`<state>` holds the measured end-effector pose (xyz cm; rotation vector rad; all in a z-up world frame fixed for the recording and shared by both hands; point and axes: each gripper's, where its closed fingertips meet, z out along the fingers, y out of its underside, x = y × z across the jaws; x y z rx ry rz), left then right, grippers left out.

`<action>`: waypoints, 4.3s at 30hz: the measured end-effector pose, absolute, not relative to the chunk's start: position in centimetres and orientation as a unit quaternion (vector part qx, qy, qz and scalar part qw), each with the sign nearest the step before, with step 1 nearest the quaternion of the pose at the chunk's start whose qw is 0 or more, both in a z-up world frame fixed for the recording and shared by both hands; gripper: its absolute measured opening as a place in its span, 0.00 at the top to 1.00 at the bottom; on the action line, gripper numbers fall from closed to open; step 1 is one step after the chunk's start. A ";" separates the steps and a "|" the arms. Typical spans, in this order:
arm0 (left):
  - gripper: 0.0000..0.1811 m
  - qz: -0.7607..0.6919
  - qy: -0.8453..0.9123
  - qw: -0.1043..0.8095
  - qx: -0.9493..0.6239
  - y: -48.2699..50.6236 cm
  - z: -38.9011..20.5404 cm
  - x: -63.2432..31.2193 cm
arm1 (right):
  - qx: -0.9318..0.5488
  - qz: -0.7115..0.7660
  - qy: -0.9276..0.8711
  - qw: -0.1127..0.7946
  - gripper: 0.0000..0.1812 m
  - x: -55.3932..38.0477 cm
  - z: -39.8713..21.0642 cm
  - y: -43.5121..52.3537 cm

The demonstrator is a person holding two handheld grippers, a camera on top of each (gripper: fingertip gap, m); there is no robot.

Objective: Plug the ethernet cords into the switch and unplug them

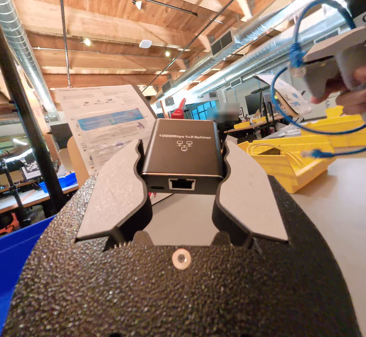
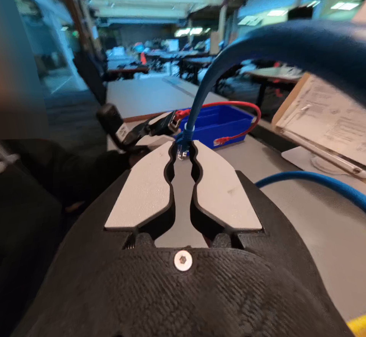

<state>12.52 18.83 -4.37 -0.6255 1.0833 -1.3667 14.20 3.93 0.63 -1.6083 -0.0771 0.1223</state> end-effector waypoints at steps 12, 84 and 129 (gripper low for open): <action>0.59 -0.592 0.500 0.575 -0.262 17.6 -6.0 13.4 | -0.786 0.207 -0.050 0.580 0.93 25.4 -0.5 -3.8; 0.59 -0.544 0.638 0.520 -0.164 9.2 -10.8 13.6 | -0.449 0.359 0.307 0.758 0.93 13.2 -9.0 10.0; 0.59 -0.587 0.593 0.520 -0.183 10.1 -9.6 13.3 | -0.734 0.020 0.078 0.675 0.94 19.7 -2.1 -3.8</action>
